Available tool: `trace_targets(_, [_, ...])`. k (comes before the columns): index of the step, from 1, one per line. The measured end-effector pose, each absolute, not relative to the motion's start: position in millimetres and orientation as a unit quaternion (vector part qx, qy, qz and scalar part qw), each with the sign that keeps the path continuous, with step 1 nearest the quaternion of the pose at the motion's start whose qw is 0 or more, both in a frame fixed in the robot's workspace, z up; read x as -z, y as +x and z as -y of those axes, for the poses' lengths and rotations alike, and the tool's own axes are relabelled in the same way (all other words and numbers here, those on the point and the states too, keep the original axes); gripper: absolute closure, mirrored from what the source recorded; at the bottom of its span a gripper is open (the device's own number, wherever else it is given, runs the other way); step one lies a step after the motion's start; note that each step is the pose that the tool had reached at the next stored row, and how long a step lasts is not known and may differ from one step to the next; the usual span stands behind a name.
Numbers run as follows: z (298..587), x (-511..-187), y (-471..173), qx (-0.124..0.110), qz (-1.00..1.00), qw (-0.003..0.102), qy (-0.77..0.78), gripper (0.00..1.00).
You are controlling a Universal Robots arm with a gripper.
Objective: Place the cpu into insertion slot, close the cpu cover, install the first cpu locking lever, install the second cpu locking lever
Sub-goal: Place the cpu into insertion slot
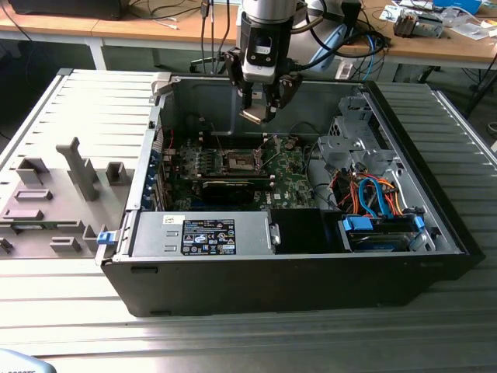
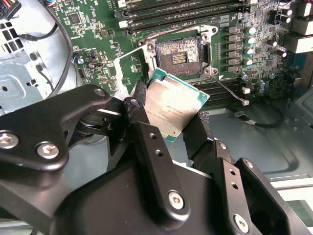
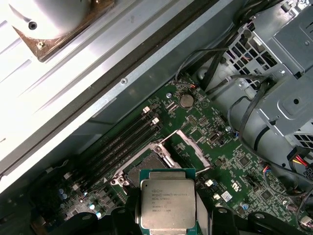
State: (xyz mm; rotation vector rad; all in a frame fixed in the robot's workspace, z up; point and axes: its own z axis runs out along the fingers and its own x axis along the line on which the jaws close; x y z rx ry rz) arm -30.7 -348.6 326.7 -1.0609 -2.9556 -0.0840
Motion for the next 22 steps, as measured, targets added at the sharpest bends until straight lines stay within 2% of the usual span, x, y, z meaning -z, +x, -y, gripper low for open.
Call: trace_targets(22, [348.6, -326.1, -30.7, 0.027, 0.937, 0.000, -0.347, 0.45])
